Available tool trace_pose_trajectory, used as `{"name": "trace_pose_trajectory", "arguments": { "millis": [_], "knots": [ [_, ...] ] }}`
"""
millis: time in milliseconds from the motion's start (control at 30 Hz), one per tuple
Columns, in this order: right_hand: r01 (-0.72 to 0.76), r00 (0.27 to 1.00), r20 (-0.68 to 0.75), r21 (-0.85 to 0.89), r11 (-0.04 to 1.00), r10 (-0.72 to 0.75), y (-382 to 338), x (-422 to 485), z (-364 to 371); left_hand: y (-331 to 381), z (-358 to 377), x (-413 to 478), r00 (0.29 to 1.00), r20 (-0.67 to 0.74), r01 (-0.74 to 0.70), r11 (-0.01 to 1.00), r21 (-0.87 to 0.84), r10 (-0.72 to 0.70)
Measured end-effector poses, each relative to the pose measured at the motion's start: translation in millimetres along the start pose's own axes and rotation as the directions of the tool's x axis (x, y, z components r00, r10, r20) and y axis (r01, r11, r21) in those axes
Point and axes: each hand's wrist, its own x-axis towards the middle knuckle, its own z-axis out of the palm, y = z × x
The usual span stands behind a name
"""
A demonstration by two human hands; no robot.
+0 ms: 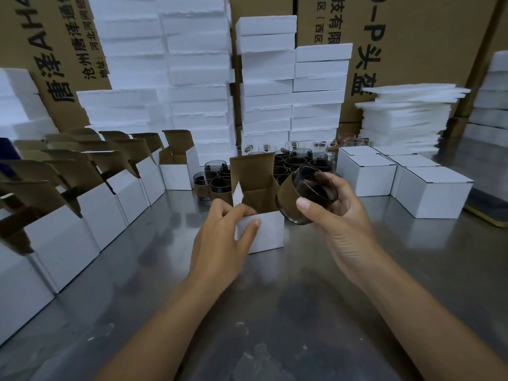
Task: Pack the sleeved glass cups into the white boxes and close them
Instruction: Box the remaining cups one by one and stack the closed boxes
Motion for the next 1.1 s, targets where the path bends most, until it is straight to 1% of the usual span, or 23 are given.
{"name": "trace_pose_trajectory", "arguments": {
  "millis": [100,200,333,433,567,700,833,933,1000,1100],
  "knots": [
    [0.082,0.996,0.032,-0.086,0.993,-0.079,-4,-3,2,7,-1,-3,0.997,0.028,-0.074,0.997,-0.015,0.074],
    [0.164,0.986,0.058,-0.131,0.978,-0.158,-8,-6,4,15,-3,-7,0.987,0.036,-0.156,0.988,-0.012,0.156],
    [0.213,0.975,0.105,-0.199,0.957,-0.195,-10,-8,7,20,-3,-10,0.961,0.014,-0.276,0.961,-0.014,0.276],
    [0.228,0.972,0.112,-0.235,0.945,-0.207,-9,-9,7,22,-1,-10,0.945,-0.008,-0.326,0.945,-0.002,0.326],
    [0.243,0.969,0.119,-0.3,0.923,-0.217,-8,-8,8,19,0,-10,0.937,-0.026,-0.348,0.937,-0.015,0.348],
    [0.256,0.966,0.073,-0.373,0.892,-0.247,-6,-8,7,16,2,-9,0.944,-0.02,-0.329,0.944,-0.033,0.328],
    [0.303,0.952,0.099,-0.466,0.831,-0.291,-1,-10,5,16,3,-8,0.943,-0.022,-0.333,0.942,-0.05,0.332],
    [0.4,0.915,0.185,-0.54,0.74,-0.359,-1,-11,5,17,2,-8,0.939,-0.024,-0.345,0.936,-0.065,0.344],
    [0.416,0.907,0.204,-0.579,0.701,-0.37,0,-10,5,16,1,-8,0.94,-0.011,-0.34,0.938,-0.072,0.34],
    [0.412,0.905,0.187,-0.614,0.673,-0.383,1,-9,4,16,1,-8,0.946,0.02,-0.321,0.943,-0.082,0.324]
  ]
}}
